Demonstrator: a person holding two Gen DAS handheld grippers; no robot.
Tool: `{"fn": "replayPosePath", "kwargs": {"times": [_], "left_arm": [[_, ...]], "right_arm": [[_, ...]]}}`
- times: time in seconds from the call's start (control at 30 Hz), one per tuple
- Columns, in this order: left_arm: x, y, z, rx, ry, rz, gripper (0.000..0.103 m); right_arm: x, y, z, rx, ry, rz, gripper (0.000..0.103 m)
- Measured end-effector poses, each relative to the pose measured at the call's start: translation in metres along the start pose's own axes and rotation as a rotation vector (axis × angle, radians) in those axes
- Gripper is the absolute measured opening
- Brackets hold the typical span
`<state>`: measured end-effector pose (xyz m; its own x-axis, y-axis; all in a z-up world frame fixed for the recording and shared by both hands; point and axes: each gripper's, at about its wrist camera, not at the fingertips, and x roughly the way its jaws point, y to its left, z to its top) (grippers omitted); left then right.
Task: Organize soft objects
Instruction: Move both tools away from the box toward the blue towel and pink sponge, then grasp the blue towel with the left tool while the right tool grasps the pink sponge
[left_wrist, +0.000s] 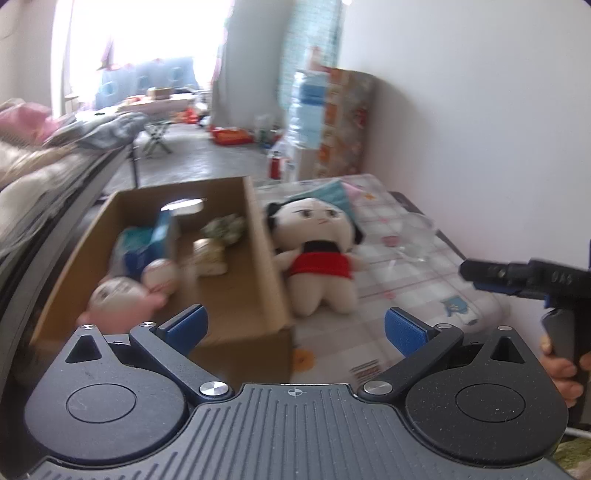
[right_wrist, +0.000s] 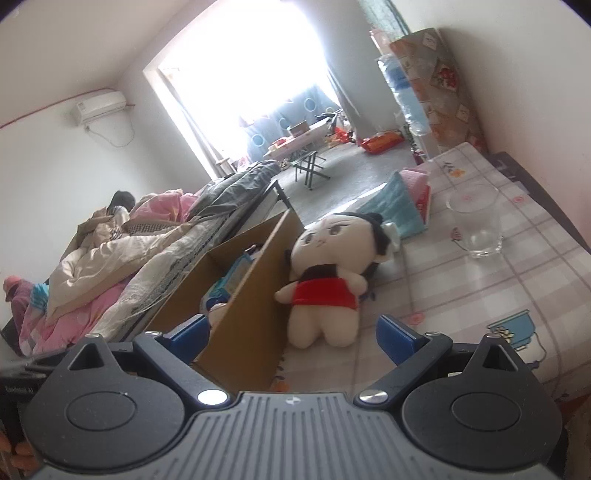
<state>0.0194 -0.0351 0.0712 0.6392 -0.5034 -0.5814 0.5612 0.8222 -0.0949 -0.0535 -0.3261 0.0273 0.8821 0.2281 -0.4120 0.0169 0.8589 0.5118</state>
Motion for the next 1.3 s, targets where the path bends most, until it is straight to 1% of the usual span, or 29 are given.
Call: {"fn": "replayPosePath", "kwargs": {"times": [0.07, 0.17, 0.33, 0.47, 0.57, 0.63, 0.7, 0.8, 0.83, 0.9, 0.93, 1.0, 1.07, 1.1, 1.23, 1.27, 1.3], "left_arm": [[0.011, -0.012, 0.016, 0.037, 0.014, -0.021, 0.103], [0.027, -0.026, 0.044, 0.068, 0.025, -0.049, 0.103], [0.065, -0.043, 0.102, 0.057, 0.061, -0.103, 0.103], [0.107, -0.062, 0.143, 0.064, 0.098, -0.089, 0.103], [0.146, -0.073, 0.170, 0.062, 0.137, -0.059, 0.102], [0.172, -0.075, 0.182, 0.049, 0.155, -0.035, 0.102], [0.198, -0.075, 0.190, 0.030, 0.181, -0.015, 0.101], [0.243, -0.069, 0.202, -0.040, 0.242, -0.002, 0.098], [0.257, -0.067, 0.205, -0.067, 0.260, -0.007, 0.098], [0.284, -0.065, 0.209, -0.104, 0.303, -0.028, 0.095], [0.296, -0.064, 0.209, -0.111, 0.319, -0.044, 0.094], [0.313, -0.069, 0.210, -0.095, 0.332, -0.054, 0.093], [0.331, -0.076, 0.209, -0.049, 0.358, -0.076, 0.093], [0.341, -0.081, 0.208, -0.021, 0.379, -0.086, 0.093], [0.378, -0.094, 0.202, 0.070, 0.455, -0.077, 0.093], [0.387, -0.097, 0.200, 0.091, 0.475, -0.066, 0.091], [0.396, -0.099, 0.199, 0.108, 0.493, -0.055, 0.087]], "right_arm": [[-0.001, -0.013, 0.002, 0.018, -0.008, -0.007, 0.099], [-0.003, -0.031, 0.008, 0.037, -0.026, -0.010, 0.099], [-0.001, -0.052, 0.029, 0.016, -0.067, -0.009, 0.099], [0.007, -0.057, 0.051, -0.035, -0.106, -0.010, 0.099], [0.016, -0.062, 0.076, -0.084, -0.127, -0.037, 0.099], [0.022, -0.067, 0.096, -0.113, -0.143, -0.062, 0.098], [0.030, -0.076, 0.118, -0.118, -0.141, -0.079, 0.098], [0.046, -0.093, 0.151, -0.106, -0.122, -0.077, 0.098], [0.052, -0.099, 0.162, -0.106, -0.113, -0.074, 0.097], [0.067, -0.114, 0.184, -0.066, -0.091, -0.086, 0.094], [0.076, -0.123, 0.195, -0.043, -0.073, -0.073, 0.093], [0.093, -0.144, 0.214, 0.031, -0.045, -0.057, 0.091], [0.111, -0.164, 0.230, 0.096, -0.013, -0.056, 0.086], [0.119, -0.173, 0.236, 0.125, -0.002, -0.060, 0.085], [0.148, -0.194, 0.252, 0.182, 0.037, -0.054, 0.085], [0.153, -0.196, 0.253, 0.184, 0.045, -0.049, 0.085], [0.160, -0.198, 0.255, 0.190, 0.052, -0.048, 0.085]]}}
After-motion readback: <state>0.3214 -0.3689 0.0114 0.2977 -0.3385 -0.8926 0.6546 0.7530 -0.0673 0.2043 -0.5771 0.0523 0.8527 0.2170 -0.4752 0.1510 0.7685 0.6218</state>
